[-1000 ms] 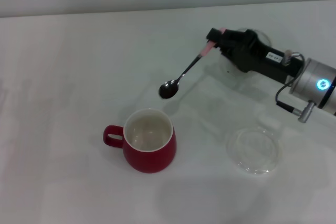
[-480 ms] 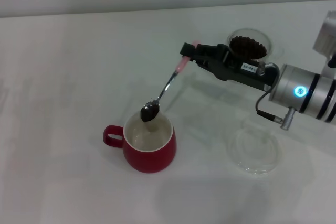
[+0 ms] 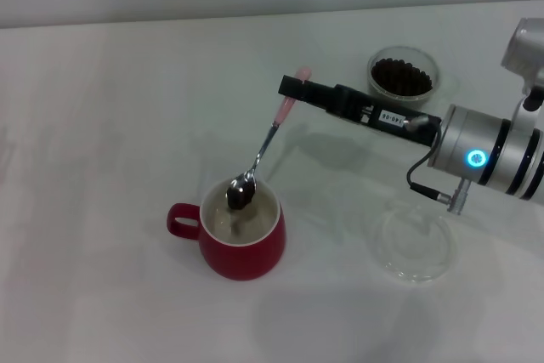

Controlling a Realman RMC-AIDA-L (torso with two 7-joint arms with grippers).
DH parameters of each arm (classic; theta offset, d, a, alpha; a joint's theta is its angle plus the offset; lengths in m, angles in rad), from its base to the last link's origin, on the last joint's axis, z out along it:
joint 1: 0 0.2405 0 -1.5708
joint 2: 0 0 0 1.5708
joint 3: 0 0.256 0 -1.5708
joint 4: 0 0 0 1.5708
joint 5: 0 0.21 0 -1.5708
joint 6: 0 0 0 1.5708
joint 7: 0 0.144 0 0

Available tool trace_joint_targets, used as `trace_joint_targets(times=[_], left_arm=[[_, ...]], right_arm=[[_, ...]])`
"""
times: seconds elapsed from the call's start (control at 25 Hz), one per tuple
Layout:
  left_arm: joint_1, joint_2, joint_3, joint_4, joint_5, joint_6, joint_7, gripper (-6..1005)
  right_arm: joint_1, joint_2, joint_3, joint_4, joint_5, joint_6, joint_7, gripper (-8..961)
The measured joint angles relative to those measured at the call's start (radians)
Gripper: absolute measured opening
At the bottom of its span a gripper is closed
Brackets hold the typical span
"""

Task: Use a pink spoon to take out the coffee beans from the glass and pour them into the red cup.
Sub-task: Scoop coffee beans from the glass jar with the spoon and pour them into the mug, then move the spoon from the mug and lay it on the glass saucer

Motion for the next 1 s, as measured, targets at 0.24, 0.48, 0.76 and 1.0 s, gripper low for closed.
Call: trace_joint_targets(times=[0.24, 0.48, 0.76, 1.0], left_arm=[[-0.006, 0.000, 0.000, 0.000, 0.000, 0.000, 0.000, 893], [-0.012, 0.000, 0.000, 0.000, -0.003, 0.000, 0.000, 894], [-0.012, 0.000, 0.000, 0.000, -0.007, -0.003, 0.000, 893], [-0.014, 0.000, 0.000, 0.000, -0.007, -0.008, 0.000, 892]], right_arm=[[-0.006, 0.000, -0.021, -0.027, 0.000, -0.032, -0.179, 164], [-0.009, 0.000, -0.023, -0.029, 0.001, -0.065, -0.362, 165], [-0.027, -0.008, 0.034, -0.013, 0.044, -0.175, -0.392, 166], [-0.073, -0.051, 0.198, 0.068, 0.038, -0.366, -0.303, 167]])
